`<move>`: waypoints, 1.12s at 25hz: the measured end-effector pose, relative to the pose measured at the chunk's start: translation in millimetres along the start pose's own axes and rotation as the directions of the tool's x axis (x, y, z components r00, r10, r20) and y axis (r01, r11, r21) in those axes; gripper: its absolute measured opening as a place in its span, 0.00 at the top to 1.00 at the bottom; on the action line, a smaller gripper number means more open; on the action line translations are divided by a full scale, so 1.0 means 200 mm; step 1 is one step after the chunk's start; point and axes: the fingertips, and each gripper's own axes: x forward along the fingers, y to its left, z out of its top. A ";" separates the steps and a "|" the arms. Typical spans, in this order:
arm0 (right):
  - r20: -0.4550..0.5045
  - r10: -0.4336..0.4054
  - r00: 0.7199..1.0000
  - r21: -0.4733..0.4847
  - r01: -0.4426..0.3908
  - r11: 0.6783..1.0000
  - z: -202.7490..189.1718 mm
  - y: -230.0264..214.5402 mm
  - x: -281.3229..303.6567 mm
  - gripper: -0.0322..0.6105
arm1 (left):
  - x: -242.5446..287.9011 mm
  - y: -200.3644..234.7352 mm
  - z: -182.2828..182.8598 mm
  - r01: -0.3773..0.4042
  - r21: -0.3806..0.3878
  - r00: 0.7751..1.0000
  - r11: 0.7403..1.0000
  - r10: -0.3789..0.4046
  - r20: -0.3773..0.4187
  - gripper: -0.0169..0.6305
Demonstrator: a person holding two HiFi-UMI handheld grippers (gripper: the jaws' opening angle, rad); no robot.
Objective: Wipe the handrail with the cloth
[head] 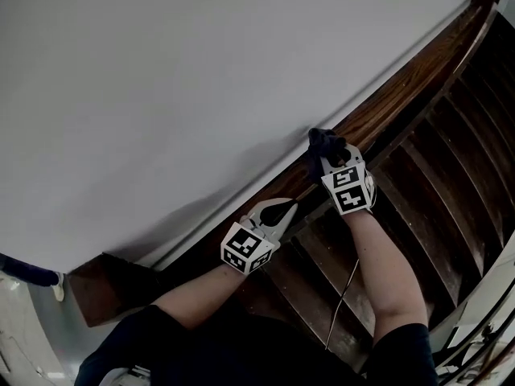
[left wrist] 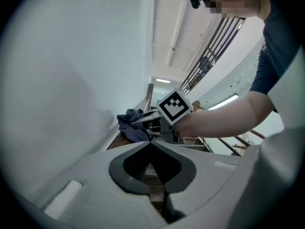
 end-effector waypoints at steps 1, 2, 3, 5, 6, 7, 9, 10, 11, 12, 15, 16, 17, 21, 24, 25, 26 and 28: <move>-0.004 -0.018 1.000 -0.002 0.018 1.000 0.00 -0.06 0.00 0.80 | 0.02 -0.01 0.01 0.006 0.002 1.000 1.000 -0.006 -0.002 0.97; -0.008 -0.037 0.999 -0.001 0.037 0.999 0.00 -0.13 0.00 0.80 | 0.03 -0.02 0.02 0.011 0.005 1.000 1.000 -0.011 -0.006 0.97; -0.012 -0.057 0.998 0.003 0.057 0.998 0.00 -0.19 0.00 0.80 | 0.04 -0.03 0.02 0.016 0.011 1.000 1.000 -0.016 -0.012 0.97; -0.018 -0.094 0.995 0.020 0.094 0.995 -0.01 -0.31 0.00 0.80 | 0.04 -0.03 0.03 0.022 0.023 0.999 0.999 -0.021 -0.024 0.97; -0.021 -0.108 0.994 0.028 0.108 0.994 -0.01 -0.36 -0.01 0.80 | 0.04 -0.03 0.03 0.022 0.028 0.999 0.999 -0.021 -0.029 0.97; -0.023 -0.121 0.992 0.033 0.121 0.992 -0.01 -0.39 -0.01 0.80 | 0.04 -0.02 0.03 0.021 0.033 0.999 0.999 -0.020 -0.034 0.97; -0.026 -0.144 0.989 0.035 0.144 0.989 -0.02 -0.46 -0.02 0.80 | 0.04 -0.02 0.04 0.021 0.044 0.999 0.999 -0.020 -0.040 0.97; -0.026 -0.152 0.988 0.037 0.153 0.988 -0.02 -0.48 -0.03 0.80 | 0.04 -0.03 0.05 0.022 0.051 0.999 0.998 -0.020 -0.041 0.97; -0.026 -0.157 0.987 0.040 0.158 0.987 -0.02 -0.50 -0.03 0.80 | 0.05 -0.04 0.06 0.024 0.057 0.999 0.998 -0.021 -0.042 0.97; -0.026 -0.160 0.987 0.045 0.161 0.986 -0.03 -0.52 -0.04 0.80 | 0.05 -0.05 0.07 0.025 0.062 0.999 0.998 -0.023 -0.042 0.97; -0.022 -0.157 0.987 0.059 0.158 0.986 -0.03 -0.50 -0.06 0.80 | 0.05 -0.09 0.09 0.036 0.075 0.999 0.997 -0.033 -0.041 0.97; -0.007 -0.151 0.989 0.067 0.151 0.986 -0.02 -0.47 -0.07 0.80 | 0.05 -0.11 0.09 0.041 0.077 0.999 0.996 -0.038 -0.039 0.97; 0.016 -0.142 0.990 0.077 0.140 0.987 0.00 -0.45 -0.09 0.80 | 0.05 -0.13 0.09 0.046 0.078 0.998 0.996 -0.043 -0.037 0.97; 0.120 -0.120 0.985 0.093 0.109 0.990 0.07 -0.32 -0.22 0.80 | 0.01 -0.18 0.06 0.056 0.064 0.998 0.996 -0.054 -0.040 0.97; 0.163 -0.093 0.982 0.114 0.075 0.991 0.07 -0.19 -0.35 0.80 | -0.02 -0.21 0.02 0.057 0.052 0.997 0.997 -0.055 -0.047 0.97; 0.176 -0.084 0.981 0.131 0.062 0.990 0.06 -0.14 -0.40 0.80 | -0.03 -0.23 0.01 0.059 0.047 0.997 0.997 -0.056 -0.051 0.97; 0.188 -0.077 0.979 0.150 0.048 0.987 0.05 -0.10 -0.44 0.80 | -0.05 -0.24 0.00 0.061 0.041 0.997 0.997 -0.059 -0.055 0.97; 0.204 -0.062 0.977 0.193 0.022 0.981 0.00 0.00 -0.52 0.80 | -0.08 -0.28 -0.02 0.068 0.028 0.996 0.997 -0.066 -0.064 0.97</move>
